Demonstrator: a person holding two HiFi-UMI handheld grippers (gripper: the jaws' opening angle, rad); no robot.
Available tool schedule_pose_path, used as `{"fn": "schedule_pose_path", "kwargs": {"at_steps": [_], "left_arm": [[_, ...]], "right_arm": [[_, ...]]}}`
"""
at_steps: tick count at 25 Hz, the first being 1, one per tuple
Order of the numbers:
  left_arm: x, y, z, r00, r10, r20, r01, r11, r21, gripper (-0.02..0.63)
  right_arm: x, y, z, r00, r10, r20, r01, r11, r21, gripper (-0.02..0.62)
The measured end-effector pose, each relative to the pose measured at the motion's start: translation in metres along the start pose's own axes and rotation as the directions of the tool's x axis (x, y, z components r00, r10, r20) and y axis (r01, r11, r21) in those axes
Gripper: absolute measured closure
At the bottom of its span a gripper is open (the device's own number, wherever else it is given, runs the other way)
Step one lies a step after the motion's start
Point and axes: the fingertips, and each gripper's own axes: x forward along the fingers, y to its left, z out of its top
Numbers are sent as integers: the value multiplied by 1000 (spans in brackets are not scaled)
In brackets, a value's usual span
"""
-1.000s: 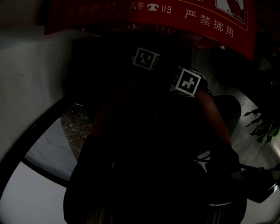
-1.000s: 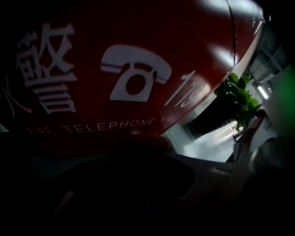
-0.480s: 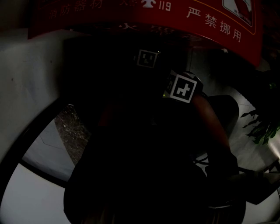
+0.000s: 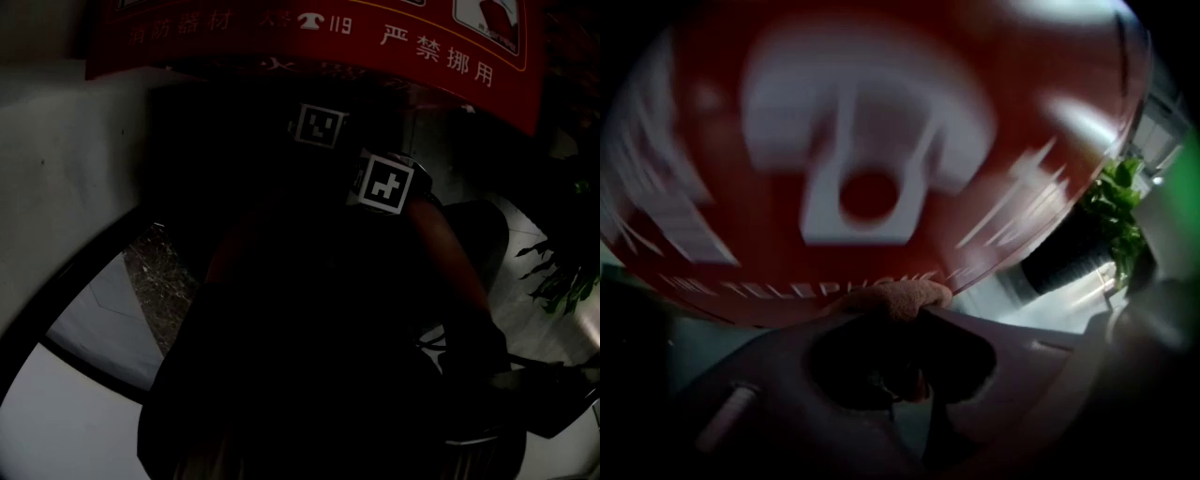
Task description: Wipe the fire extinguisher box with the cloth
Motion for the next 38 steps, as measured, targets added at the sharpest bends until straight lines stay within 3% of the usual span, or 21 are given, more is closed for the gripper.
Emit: {"fn": "schedule_pose_path", "kwargs": {"at_steps": [4,6,9,14,22,29,38], "left_arm": [[-29,0,12,999,31,28,-32,999,28,555],[-39,-6,17,999,10,42,-10,1000,13,555],[-54,-18,35,992,-47,116,43,998,37,555],[-94,-30,42,988,-101,118,92,993,78,555],[-159,-41,70,964,-109,244,64,981,186,555],[-227,-75,103,897,-166,410,36,951,307,555],[-318,-117,144,766,-244,596,-79,883,463,555]], "right_arm": [[5,21,-13,992,86,-89,-84,996,22,595],[4,29,-22,986,107,-125,-102,994,48,597],[-3,26,-26,988,65,-138,-56,996,73,597],[-24,24,-33,985,29,-172,-23,999,42,597],[-29,24,-23,990,45,-133,-42,999,23,597],[-26,23,-37,978,61,-199,-59,998,14,595],[-23,23,-26,981,56,-187,-60,998,-16,597]]}}
